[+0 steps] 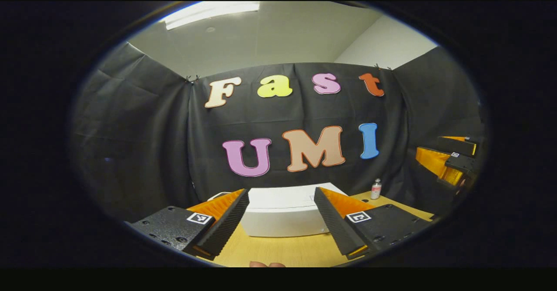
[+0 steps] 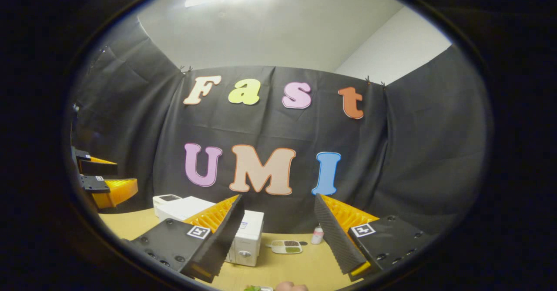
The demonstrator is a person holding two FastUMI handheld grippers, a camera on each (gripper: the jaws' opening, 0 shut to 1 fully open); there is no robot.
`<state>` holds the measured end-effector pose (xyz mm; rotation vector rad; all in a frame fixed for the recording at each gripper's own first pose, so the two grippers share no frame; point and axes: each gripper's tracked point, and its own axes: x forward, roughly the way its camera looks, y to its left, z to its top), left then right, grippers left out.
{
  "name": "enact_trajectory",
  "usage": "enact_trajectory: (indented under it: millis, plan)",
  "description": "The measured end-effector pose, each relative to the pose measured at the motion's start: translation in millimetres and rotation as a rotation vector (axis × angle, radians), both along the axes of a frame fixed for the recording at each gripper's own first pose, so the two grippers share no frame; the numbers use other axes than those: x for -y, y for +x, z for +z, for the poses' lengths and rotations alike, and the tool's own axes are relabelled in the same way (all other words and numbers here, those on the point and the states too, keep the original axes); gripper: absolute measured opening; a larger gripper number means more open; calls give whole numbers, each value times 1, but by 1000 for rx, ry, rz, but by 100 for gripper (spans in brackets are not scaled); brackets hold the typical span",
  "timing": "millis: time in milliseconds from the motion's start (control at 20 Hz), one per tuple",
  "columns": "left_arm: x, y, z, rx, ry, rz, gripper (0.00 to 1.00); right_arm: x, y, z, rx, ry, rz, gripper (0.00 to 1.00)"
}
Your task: Open the microwave oven with the left hand, put the food in, and close the microwave oven.
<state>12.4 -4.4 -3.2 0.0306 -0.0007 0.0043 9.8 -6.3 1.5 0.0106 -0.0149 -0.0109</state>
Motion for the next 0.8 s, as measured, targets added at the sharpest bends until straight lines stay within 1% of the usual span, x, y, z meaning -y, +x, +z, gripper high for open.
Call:
enact_trajectory:
  millis: [50, 100, 150, 200, 250, 300, 350, 400, 450, 500, 550, 600, 650, 700, 750, 800]
  plan:
    - [1, 2, -1, -2, -2, -5, 96, 0, 1, 1, 1, -4, -1, 96]
    - [2, 4, -2, -2, -3, -8, 96, 2, 1, 0, 1, -8, -3, 100]
    - [3, 6, -4, -2, -4, -12, 96, 3, 1, -1, 1, -10, -6, 96]
    - [5, 10, -6, -4, -7, -17, 96, 4, 1, -1, -1, -12, -9, 100]
    - [7, 13, -9, -8, -10, -23, 96, 6, 2, -1, -1, -13, -14, 96]
    - [10, 16, -14, -13, -12, -29, 96, 7, 2, -1, 0, -14, -18, 100]
    - [13, 21, -20, -17, -8, -37, 96, 8, 2, -1, 1, -16, -20, 96]
    - [15, 28, -28, -14, 4, -45, 96, 9, 3, -2, 2, -18, -23, 100]
    - [17, 34, -37, -17, 19, -53, 97, 9, 3, -4, -2, -22, -23, 96]
    - [22, 41, -48, -25, 29, -63, 96, 10, 3, -7, -6, -27, -23, 96]
    - [27, 49, -59, -28, 25, -79, 96, 10, 2, -8, -7, -32, -26, 100]
    - [35, 56, -75, -44, 15, -96, 96, 13, 3, -9, -5, -33, -29, 96]
    - [42, 63, -89, -53, 2, -112, 96, 14, 2, -8, -6, -30, -33, 96]
    - [49, 70, -104, -67, -7, -128, 96, 15, 1, -9, -4, -25, -36, 100]
    - [56, 78, -117, -79, -12, -140, 96, 18, 0, -8, -4, -26, -43, 96]
    - [62, 87, -133, -86, -12, -153, 96, 23, -1, -9, -3, -33, -52, 96]
